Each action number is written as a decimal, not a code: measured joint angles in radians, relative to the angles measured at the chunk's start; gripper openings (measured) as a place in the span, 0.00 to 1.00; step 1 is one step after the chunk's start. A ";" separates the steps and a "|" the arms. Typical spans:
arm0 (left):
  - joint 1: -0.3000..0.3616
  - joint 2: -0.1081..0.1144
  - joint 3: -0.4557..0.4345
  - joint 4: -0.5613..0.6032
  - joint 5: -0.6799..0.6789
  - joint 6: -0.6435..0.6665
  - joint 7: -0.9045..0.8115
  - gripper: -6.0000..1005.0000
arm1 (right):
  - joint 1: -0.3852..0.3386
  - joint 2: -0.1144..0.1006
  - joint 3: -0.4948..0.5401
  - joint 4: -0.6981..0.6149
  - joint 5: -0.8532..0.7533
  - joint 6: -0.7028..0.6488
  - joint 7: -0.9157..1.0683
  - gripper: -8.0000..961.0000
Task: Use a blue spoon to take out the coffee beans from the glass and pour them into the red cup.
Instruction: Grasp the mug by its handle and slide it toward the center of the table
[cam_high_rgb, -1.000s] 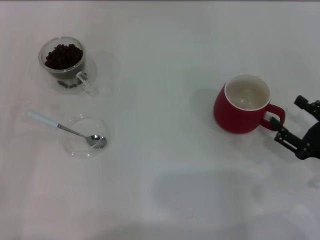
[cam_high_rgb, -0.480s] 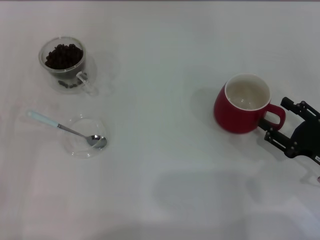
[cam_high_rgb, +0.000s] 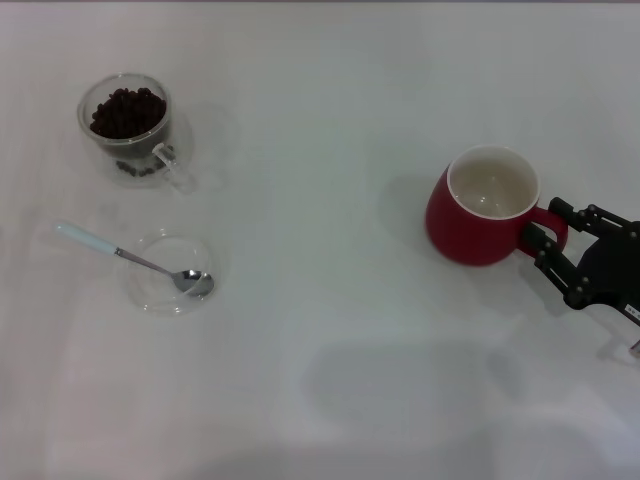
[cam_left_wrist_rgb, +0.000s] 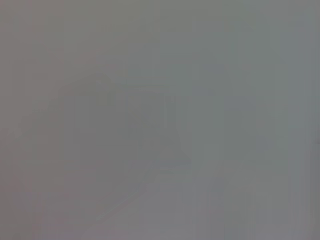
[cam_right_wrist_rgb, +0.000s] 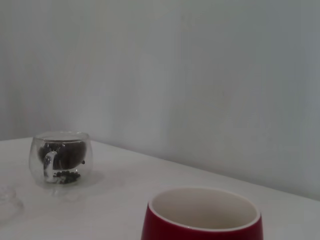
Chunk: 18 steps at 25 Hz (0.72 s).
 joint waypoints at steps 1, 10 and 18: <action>0.000 0.000 0.000 0.000 0.000 0.000 0.000 0.88 | 0.000 0.000 0.000 0.000 0.000 0.001 0.000 0.53; -0.010 0.000 0.000 0.000 -0.001 -0.009 0.001 0.88 | 0.001 0.000 -0.002 0.000 0.000 0.003 0.000 0.39; -0.013 0.000 0.000 0.000 0.000 -0.009 0.000 0.88 | 0.002 0.002 -0.047 -0.033 0.000 0.004 0.005 0.25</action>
